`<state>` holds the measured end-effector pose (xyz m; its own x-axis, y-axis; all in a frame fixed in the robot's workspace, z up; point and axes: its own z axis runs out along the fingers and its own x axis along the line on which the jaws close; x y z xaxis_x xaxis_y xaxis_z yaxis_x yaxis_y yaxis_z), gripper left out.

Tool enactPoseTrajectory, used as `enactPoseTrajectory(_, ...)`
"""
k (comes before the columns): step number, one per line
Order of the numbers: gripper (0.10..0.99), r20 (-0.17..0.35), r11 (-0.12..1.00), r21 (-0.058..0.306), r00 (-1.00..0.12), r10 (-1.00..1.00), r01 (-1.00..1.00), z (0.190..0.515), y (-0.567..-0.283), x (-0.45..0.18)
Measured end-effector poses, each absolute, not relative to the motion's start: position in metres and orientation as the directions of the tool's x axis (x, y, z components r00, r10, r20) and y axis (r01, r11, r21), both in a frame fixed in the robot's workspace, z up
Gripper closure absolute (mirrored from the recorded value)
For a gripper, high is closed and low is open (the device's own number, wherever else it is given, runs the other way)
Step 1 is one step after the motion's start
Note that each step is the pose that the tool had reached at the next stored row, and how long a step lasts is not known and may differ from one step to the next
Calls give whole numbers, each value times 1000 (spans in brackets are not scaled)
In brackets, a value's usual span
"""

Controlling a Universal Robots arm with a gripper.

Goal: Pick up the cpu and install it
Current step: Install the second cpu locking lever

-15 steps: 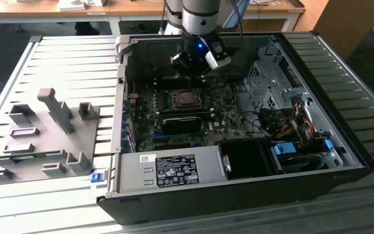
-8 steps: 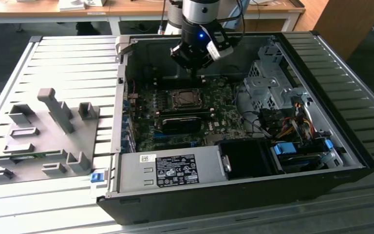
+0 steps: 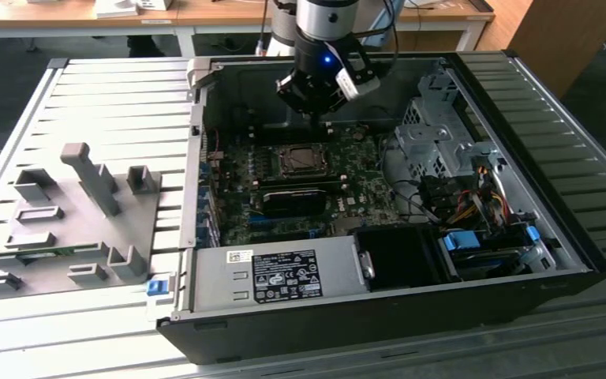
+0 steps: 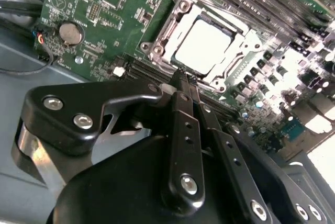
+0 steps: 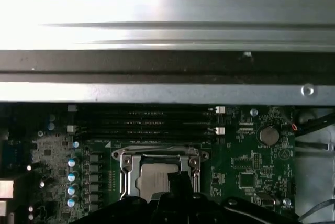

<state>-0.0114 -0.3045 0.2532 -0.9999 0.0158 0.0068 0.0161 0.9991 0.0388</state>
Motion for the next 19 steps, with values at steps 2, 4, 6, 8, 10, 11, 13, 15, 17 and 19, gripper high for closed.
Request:
enactPoseTrajectory(2,980,7,999,39,-1000,16,16,253,-309,-11)
enactPoseTrajectory(4,980,7,999,39,-1000,16,16,253,-314,-11)
enactPoseTrajectory(6,980,7,999,39,-1000,16,16,253,-319,-11)
enactPoseTrajectory(8,980,8,999,39,-1000,16,16,253,-325,-11)
enactPoseTrajectory(10,980,9,999,39,-1000,16,16,253,-331,-11)
enactPoseTrajectory(11,980,10,999,39,-1000,16,16,253,-333,-11)
enactPoseTrajectory(13,980,15,999,43,-1000,16,16,253,-336,-11)
enactPoseTrajectory(15,980,20,998,61,-1000,15,17,253,-336,-10)
enactPoseTrajectory(17,980,22,998,63,-1000,15,17,252,-338,-10)
enactPoseTrajectory(19,980,23,998,63,-1000,15,17,251,-341,-10)
